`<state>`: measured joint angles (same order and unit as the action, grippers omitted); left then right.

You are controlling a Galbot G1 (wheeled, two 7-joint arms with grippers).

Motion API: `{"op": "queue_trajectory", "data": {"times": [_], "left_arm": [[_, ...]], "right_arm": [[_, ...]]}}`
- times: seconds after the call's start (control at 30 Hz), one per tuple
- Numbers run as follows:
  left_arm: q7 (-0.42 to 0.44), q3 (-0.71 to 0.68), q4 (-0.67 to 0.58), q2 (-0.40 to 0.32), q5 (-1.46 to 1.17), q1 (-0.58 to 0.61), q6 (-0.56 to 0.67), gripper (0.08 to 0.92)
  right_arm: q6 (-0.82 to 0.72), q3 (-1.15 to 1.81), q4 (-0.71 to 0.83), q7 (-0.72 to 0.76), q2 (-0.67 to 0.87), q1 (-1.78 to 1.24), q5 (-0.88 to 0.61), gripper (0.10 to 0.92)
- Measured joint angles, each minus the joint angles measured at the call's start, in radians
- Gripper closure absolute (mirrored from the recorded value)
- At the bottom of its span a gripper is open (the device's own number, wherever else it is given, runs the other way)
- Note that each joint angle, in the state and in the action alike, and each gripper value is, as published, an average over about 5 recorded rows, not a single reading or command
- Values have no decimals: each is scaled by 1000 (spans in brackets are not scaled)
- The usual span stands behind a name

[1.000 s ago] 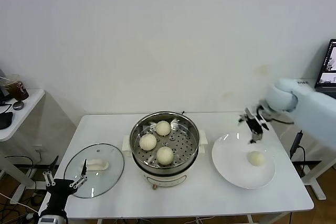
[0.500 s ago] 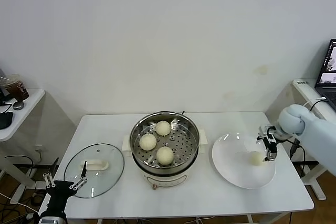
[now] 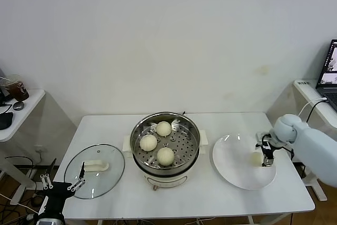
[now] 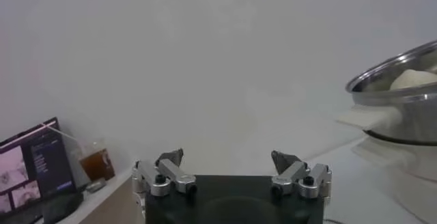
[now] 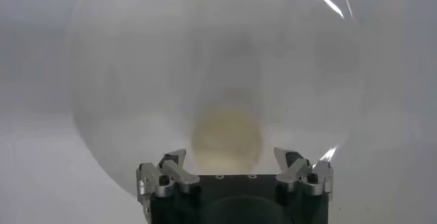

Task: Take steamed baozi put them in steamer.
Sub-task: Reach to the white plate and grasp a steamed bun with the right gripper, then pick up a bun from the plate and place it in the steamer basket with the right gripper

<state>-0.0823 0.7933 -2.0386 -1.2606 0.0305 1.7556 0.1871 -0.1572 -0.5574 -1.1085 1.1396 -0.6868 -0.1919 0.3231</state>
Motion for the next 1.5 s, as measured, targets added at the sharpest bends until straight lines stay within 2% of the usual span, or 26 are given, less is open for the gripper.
{"op": "queue_trajectory", "data": {"times": [0.23, 0.53, 0.77, 1.03, 1.27, 1.5], "left_arm": [[-1, 7, -1, -1, -3, 4, 2, 177], [-1, 8, -4, 3, -8, 6, 3, 177], [0, 4, -6, 13, -14, -4, 2, 177], [2, -15, -19, 20, -23, -20, -1, 177], [0, -28, -17, 29, -20, -39, -1, 177], [-4, -30, -8, 28, 0, -57, 8, 177]], "right_arm": [[-5, 11, 10, 6, -16, -6, 19, 457], [-14, -4, -5, 16, -1, 12, 24, 594], [-40, -79, -71, 21, 43, 103, -42, 591], [-109, -307, -199, 9, 62, 405, -235, 579], [-218, -535, -318, -46, -5, 693, -469, 575], [-365, -686, -412, -132, -134, 836, -691, 576]]}}
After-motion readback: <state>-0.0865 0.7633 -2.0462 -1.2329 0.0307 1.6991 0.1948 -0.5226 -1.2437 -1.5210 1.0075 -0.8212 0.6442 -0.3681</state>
